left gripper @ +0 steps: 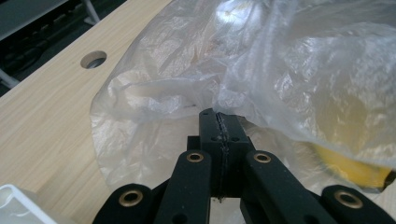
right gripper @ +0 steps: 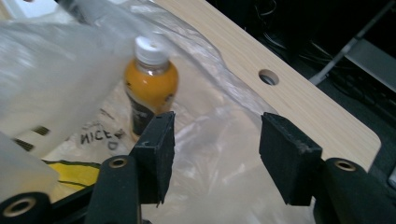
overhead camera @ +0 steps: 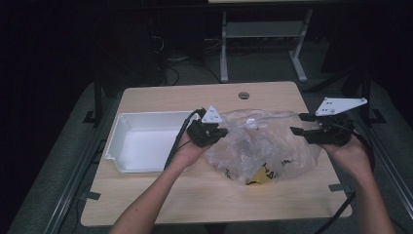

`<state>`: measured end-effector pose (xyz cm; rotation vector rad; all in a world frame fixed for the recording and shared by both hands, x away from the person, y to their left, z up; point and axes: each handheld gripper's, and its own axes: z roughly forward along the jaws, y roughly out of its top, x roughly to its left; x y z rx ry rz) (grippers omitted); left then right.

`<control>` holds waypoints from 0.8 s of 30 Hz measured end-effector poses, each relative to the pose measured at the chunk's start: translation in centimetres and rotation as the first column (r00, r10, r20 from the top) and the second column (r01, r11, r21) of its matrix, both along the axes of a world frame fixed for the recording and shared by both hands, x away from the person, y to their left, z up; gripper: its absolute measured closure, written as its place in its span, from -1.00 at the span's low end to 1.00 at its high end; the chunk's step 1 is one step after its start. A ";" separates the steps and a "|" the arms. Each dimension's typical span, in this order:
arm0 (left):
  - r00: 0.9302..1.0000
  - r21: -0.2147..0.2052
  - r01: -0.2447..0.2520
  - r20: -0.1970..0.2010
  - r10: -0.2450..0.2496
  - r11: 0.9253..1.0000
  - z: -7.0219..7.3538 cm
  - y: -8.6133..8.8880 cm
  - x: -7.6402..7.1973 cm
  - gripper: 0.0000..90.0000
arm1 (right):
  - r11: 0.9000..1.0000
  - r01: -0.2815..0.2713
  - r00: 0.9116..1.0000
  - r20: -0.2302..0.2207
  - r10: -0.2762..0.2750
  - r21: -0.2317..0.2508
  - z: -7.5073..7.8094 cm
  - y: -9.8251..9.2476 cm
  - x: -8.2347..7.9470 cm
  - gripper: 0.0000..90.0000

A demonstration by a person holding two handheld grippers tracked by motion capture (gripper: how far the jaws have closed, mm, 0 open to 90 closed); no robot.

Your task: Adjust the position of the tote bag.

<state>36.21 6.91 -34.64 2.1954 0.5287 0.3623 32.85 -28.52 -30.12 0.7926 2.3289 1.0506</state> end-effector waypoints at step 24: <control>0.997 0.088 -0.050 -0.048 0.054 0.995 -1.1 -0.5 4.9 1.00 | 0.997 -0.071 0.985 -0.158 0.064 -0.039 -4.5 -0.1 5.9 0.93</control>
